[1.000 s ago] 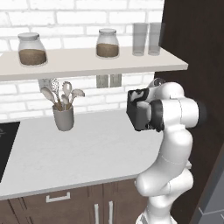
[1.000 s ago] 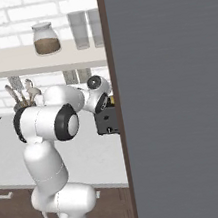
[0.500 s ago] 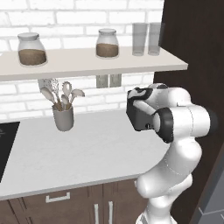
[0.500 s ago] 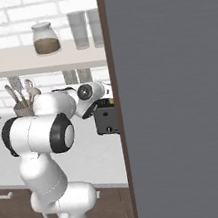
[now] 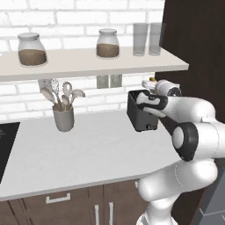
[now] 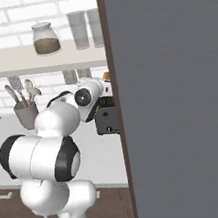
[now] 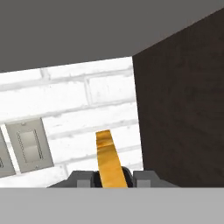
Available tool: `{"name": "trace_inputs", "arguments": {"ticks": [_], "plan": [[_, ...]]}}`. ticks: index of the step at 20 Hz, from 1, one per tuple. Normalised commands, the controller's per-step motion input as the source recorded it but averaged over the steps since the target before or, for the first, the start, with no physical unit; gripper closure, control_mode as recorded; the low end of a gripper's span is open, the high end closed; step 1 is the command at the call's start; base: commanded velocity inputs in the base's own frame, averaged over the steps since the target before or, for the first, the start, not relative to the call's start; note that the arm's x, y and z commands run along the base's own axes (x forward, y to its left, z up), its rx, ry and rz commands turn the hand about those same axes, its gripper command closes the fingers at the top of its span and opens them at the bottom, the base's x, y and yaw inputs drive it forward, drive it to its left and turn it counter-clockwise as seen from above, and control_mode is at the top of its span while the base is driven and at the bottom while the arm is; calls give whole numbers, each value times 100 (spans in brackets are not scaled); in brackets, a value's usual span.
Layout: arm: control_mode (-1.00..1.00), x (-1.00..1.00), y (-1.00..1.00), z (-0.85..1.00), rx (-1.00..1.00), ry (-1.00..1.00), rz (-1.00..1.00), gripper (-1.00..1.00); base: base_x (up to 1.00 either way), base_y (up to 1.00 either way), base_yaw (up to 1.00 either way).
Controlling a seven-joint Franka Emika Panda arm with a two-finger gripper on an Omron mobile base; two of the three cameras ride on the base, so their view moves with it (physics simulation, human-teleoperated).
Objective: Start the toaster. Once the lever pops up, take the bread to the plate on the dining counter.
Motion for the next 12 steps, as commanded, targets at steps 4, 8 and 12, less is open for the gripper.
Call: {"name": "trace_inputs", "arguments": {"ticks": [4,8,12], "plan": [[-100,-82,13,59,0,0,0,100,0,0,0],[-100,-86,31,84,0,0,0,100,0,0,0],[-100,-78,35,80,0,12,0,100,0,0,0]]}}
